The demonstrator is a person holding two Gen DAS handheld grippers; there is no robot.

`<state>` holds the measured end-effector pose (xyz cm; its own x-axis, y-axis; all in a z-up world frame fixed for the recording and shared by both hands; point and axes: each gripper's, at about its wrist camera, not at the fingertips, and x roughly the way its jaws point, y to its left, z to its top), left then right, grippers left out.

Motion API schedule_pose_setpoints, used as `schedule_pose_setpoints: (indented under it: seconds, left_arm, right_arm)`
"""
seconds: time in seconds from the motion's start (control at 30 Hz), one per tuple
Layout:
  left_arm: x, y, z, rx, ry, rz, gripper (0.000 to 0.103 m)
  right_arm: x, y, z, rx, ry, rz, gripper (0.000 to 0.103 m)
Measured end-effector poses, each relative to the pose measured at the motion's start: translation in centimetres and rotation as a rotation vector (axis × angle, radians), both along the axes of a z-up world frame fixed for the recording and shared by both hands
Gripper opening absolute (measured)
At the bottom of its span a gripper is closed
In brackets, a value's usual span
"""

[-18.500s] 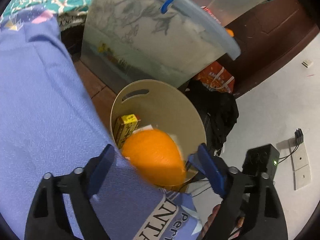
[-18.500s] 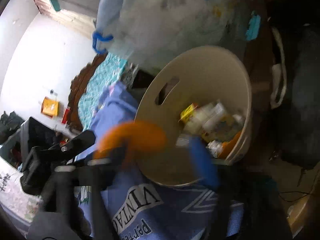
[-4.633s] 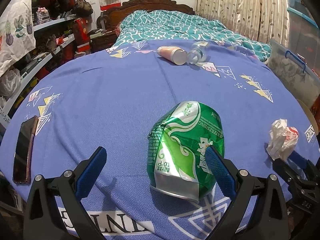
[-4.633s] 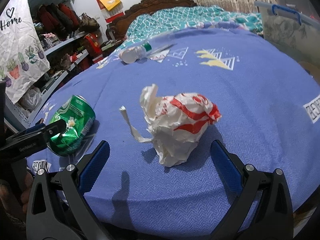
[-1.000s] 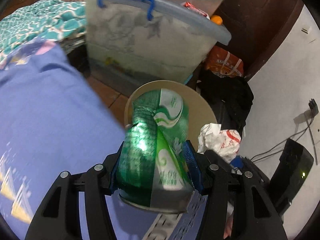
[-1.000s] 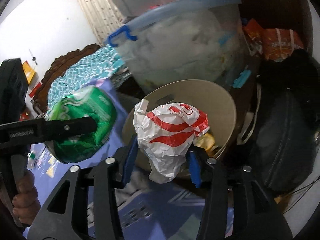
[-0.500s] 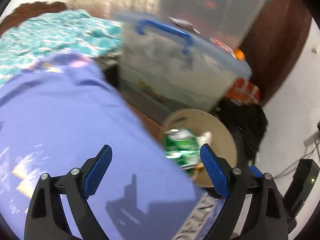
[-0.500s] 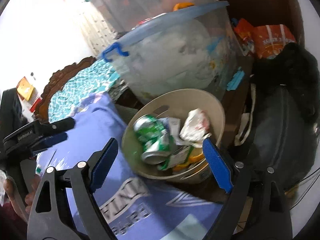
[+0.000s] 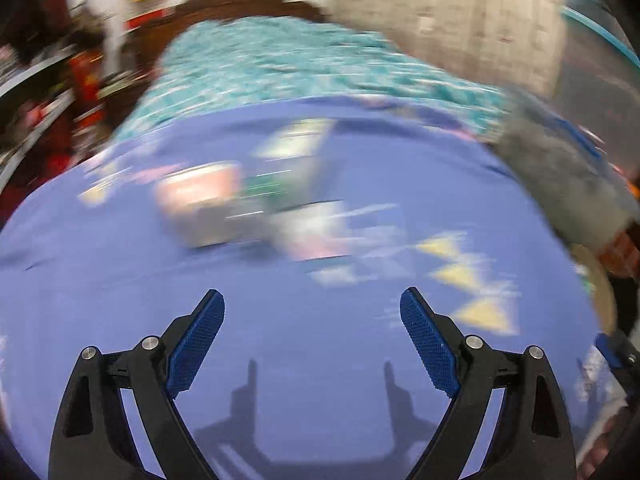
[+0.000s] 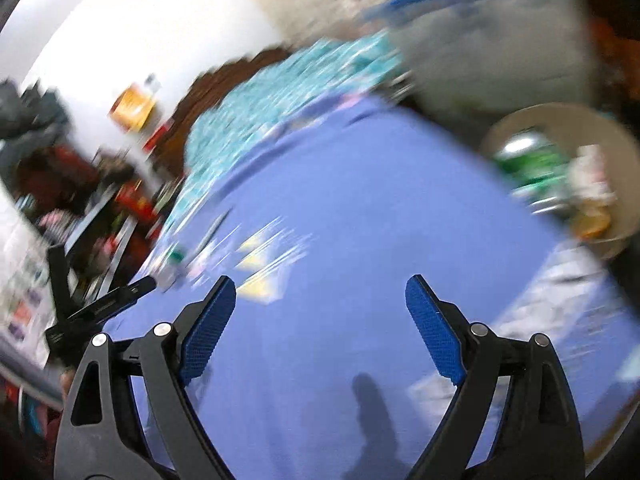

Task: Collect trash
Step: 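Swing both tools back over the bed toward the cup and bottle, then grasp the pink paper cup with the left tool while the right tool grasps the clear water bottle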

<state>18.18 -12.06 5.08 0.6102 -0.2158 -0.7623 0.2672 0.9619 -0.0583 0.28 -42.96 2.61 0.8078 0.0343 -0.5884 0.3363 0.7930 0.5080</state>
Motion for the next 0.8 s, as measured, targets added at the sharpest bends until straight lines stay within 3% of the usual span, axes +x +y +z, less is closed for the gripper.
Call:
schedule_pose_setpoints:
  seconds: [0.1, 0.2, 0.4, 0.5, 0.6, 0.63, 0.67, 0.7, 0.8]
  left_arm:
    - [3.0, 7.3, -0.5, -0.057, 0.075, 0.101, 0.086]
    - [7.4, 11.5, -0.4, -0.168, 0.166, 0.106, 0.086]
    - [14.4, 12.0, -2.5, -0.313, 0.309, 0.094, 0.087]
    - [16.5, 11.5, -4.3, -0.377, 0.381, 0.091, 0.087]
    - [17.5, 11.0, -4.7, -0.402, 0.372, 0.098, 0.088]
    - [17.8, 10.8, -4.8, -0.405, 0.368, 0.102, 0.085]
    - [17.8, 10.7, -4.8, -0.401, 0.356, 0.103, 0.060]
    - [17.8, 10.2, -5.1, -0.402, 0.373, 0.080, 0.050]
    - [17.3, 10.1, -4.8, -0.428, 0.365, 0.065, 0.037]
  right_arm:
    - [5.6, 5.8, -0.5, 0.050, 0.044, 0.178, 0.086]
    - [11.3, 10.2, -1.1, 0.104, 0.083, 0.295, 0.084]
    - [23.4, 14.3, -2.2, 0.287, 0.093, 0.347, 0.083]
    - [28.2, 16.1, -3.1, 0.298, 0.128, 0.357, 0.083]
    - [32.4, 17.0, -4.8, 0.304, 0.179, 0.346, 0.082]
    - [33.3, 17.1, -5.3, 0.314, 0.188, 0.340, 0.075]
    - [33.9, 17.0, -5.8, 0.328, 0.197, 0.341, 0.054]
    - [34.6, 17.1, -6.5, 0.354, 0.223, 0.352, 0.050]
    - [34.0, 17.2, -7.3, 0.370, 0.227, 0.359, 0.047]
